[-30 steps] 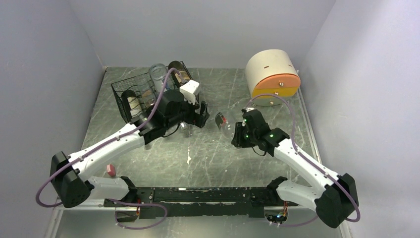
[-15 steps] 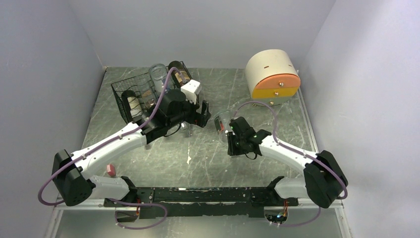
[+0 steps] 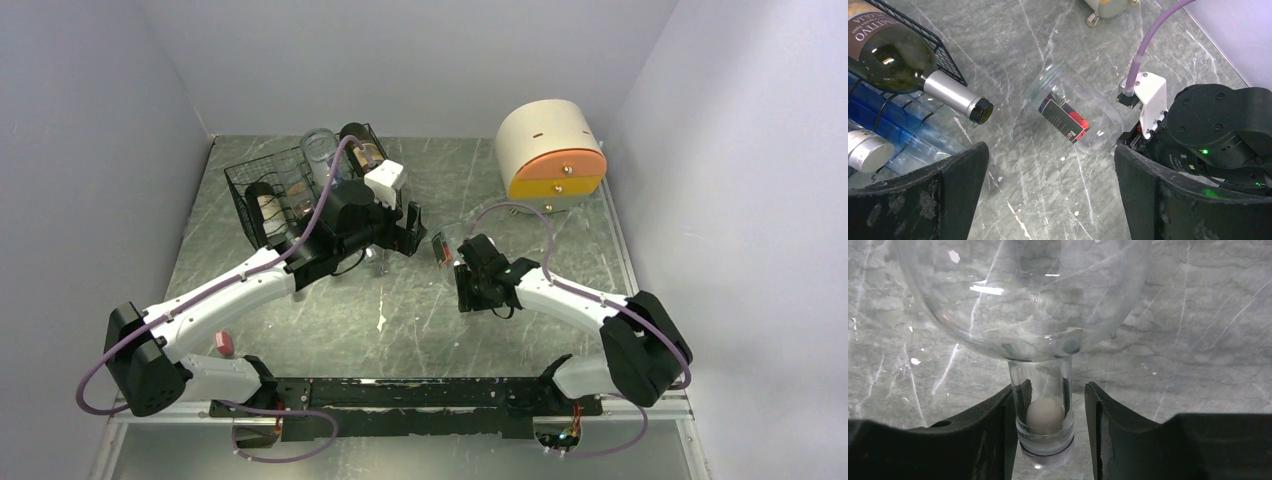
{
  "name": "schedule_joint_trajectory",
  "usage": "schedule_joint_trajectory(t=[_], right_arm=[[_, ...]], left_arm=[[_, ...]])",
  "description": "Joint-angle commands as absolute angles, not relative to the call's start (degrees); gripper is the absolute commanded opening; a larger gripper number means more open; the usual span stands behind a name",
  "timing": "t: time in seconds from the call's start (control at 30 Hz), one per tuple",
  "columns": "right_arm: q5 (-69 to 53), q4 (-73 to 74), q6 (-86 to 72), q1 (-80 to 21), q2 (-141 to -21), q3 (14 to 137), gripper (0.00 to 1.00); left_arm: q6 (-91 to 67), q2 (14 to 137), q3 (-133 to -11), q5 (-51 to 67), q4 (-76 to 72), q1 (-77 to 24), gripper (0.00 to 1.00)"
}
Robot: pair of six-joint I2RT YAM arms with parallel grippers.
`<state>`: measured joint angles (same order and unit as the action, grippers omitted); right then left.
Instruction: Put the wine bottle on the wine rack
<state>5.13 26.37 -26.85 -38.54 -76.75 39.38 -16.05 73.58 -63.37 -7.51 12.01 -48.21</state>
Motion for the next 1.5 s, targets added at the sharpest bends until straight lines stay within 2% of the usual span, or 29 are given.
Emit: schedule_joint_trajectory(t=[0.0,0.33,0.63,0.67,0.8,0.83,1.47], right_arm=[[7.3,25.4,-26.2,-38.5,-77.9,41.4,0.51],[8.7,21.1,-25.6,-38.5,-83.1,43.7,0.53],[8.5,15.0,-23.9,-38.6,-85.2,40.8,0.46],[8.7,14.7,-24.0,-38.5,-85.4,40.5,0.42],[9.6,13.2,-23.7,-38.5,-84.9,39.3,0.01],[9.9,13.1,-23.3,-38.5,-84.5,39.1,0.00],[13.4,13.5,-21.6,-38.5,-64.9,41.0,0.00]], left_arm=[[-15.6,72.5,-63.4,-8.5,10.2,-48.0,0.99],[-15.7,72.1,-62.8,-9.2,10.5,-48.0,0.99],[-16.0,71.2,-62.0,-9.7,10.5,-47.9,0.99],[-15.9,71.1,-61.8,-9.8,10.5,-47.9,0.99],[-15.7,70.9,-62.4,-10.8,11.1,-47.9,0.99],[-15.6,70.9,-62.5,-11.1,11.3,-47.9,0.99],[-14.3,66.7,-64.0,-14.6,13.0,-47.8,0.99]])
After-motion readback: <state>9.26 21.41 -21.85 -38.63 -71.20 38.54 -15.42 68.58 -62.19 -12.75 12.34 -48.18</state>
